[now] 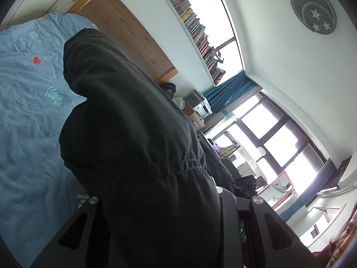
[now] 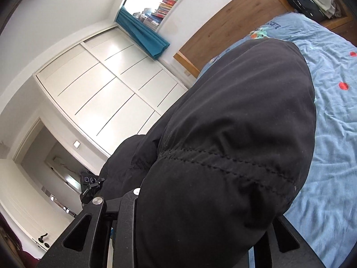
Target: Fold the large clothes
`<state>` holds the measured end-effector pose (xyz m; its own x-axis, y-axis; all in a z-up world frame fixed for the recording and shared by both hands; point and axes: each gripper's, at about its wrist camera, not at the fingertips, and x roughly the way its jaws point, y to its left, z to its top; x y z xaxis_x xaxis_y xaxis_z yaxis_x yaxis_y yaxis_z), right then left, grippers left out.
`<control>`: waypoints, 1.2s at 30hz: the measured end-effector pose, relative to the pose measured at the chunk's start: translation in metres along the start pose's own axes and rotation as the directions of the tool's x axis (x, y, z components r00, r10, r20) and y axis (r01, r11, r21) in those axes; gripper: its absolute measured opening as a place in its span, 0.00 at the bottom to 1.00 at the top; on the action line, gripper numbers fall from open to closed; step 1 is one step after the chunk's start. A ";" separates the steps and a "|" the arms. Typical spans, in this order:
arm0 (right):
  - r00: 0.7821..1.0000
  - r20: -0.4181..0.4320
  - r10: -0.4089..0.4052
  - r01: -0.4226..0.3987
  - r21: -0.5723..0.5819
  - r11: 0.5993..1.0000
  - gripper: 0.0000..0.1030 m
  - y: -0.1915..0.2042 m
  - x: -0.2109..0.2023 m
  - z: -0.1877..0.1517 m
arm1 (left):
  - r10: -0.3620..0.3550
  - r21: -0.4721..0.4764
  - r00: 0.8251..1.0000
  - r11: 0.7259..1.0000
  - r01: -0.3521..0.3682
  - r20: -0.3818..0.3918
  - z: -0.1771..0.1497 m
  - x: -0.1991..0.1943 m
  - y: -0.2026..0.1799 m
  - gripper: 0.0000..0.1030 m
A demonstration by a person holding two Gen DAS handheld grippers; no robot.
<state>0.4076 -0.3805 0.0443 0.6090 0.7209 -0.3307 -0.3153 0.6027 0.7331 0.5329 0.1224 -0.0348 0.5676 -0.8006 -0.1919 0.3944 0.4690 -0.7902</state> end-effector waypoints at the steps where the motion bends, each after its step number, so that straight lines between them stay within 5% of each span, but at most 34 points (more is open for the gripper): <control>1: 1.000 -0.009 -0.010 0.010 0.012 1.000 0.28 -0.003 0.001 -0.005 | 0.025 -0.006 1.000 1.000 -0.025 -0.014 -0.004 0.005 0.004 0.25; 6: 0.993 -0.083 -0.081 0.090 0.105 0.990 0.30 -0.041 0.001 -0.055 | 0.182 -0.041 0.975 0.981 -0.189 -0.125 -0.047 0.027 0.048 0.24; 9: 0.991 -0.089 -0.098 0.112 0.167 0.980 0.33 -0.065 -0.009 -0.074 | 0.233 -0.105 0.965 0.963 -0.246 -0.123 -0.059 0.021 0.080 0.25; 12: 0.981 -0.101 -0.167 0.185 0.213 0.959 0.42 -0.088 -0.021 -0.084 | 0.312 -0.179 0.939 0.925 -0.335 -0.147 -0.064 0.012 0.107 0.32; 16: 0.945 -0.155 -0.289 0.322 0.261 0.910 0.69 -0.118 -0.034 -0.103 | 0.389 -0.217 0.904 0.881 -0.421 -0.178 -0.070 0.007 0.134 0.53; 19: 0.928 -0.152 -0.339 0.370 0.303 0.878 0.80 -0.135 -0.052 -0.115 | 0.389 -0.269 0.907 0.867 -0.420 -0.162 -0.067 -0.002 0.133 0.58; 22: 0.905 -0.127 -0.406 0.424 0.332 0.843 0.85 -0.137 -0.079 -0.121 | 0.435 -0.289 0.892 0.844 -0.452 -0.124 -0.057 -0.027 0.139 0.61; 25: 0.886 -0.094 -0.454 0.457 0.350 0.818 0.86 -0.129 -0.109 -0.124 | 0.466 -0.303 0.881 0.831 -0.466 -0.078 -0.056 -0.076 0.130 0.61; 30: 0.858 -0.045 -0.511 0.493 0.353 0.795 0.86 -0.108 -0.153 -0.129 | 0.484 -0.299 0.875 0.831 -0.469 -0.027 -0.067 -0.157 0.064 0.61; 36: 0.864 0.009 -0.503 0.471 0.337 0.815 0.86 -0.059 -0.187 -0.136 | 0.543 -0.228 0.839 0.814 -0.535 -0.029 -0.107 -0.210 -0.012 0.62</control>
<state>0.2131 -0.5037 -0.0181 0.6913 0.3165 -0.6496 0.2756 0.7156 0.6419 0.3315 0.2448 -0.0476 0.6698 -0.4277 -0.6070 -0.1475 0.7246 -0.6733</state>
